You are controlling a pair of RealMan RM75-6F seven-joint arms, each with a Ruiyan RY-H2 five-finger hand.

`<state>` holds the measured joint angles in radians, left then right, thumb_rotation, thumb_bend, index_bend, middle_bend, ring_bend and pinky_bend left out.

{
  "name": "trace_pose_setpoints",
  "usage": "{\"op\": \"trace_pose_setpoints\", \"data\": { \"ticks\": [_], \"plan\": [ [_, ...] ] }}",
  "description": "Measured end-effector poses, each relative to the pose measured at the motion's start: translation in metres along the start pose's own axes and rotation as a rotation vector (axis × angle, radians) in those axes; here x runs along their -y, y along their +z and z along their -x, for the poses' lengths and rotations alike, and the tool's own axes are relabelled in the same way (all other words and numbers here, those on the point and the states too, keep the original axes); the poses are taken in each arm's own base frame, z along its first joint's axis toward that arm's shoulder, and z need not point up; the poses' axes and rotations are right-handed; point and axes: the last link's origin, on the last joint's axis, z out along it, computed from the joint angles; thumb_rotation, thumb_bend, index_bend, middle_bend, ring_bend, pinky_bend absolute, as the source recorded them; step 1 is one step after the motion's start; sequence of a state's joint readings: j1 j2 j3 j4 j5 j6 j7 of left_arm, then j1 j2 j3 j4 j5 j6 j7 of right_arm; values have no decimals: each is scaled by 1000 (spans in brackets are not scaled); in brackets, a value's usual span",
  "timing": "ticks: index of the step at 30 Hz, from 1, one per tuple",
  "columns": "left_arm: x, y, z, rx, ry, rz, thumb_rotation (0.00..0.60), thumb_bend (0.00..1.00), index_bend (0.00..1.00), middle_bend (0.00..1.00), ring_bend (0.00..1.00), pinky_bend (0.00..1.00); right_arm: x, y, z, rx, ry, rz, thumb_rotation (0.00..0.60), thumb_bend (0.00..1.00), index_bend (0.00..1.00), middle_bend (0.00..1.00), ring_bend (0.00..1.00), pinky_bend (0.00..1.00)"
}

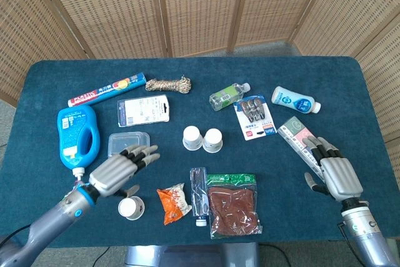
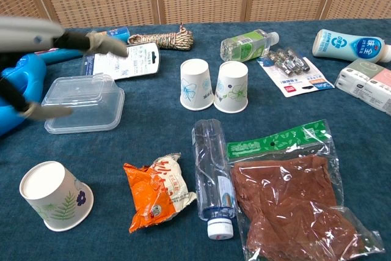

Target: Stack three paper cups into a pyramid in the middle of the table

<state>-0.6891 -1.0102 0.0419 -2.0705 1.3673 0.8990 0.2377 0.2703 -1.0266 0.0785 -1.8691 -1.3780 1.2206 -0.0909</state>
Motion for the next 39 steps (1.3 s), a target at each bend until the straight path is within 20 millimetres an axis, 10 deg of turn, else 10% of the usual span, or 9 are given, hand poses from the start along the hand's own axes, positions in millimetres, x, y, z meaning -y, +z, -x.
{"op": "trace_pose_setpoints", "data": {
  "ticks": [20, 39],
  "plan": [
    [13, -74, 57, 158, 138, -77, 600, 423, 34, 0, 0, 0, 5, -9, 0, -5, -4, 11, 600, 476, 71, 58, 0, 153],
    [5, -55, 78, 157, 121, -75, 600, 423, 96, 0, 0, 40, -3, -12, 3, -2, 6, 26, 600, 477, 72, 58, 0, 153]
  ]
}}
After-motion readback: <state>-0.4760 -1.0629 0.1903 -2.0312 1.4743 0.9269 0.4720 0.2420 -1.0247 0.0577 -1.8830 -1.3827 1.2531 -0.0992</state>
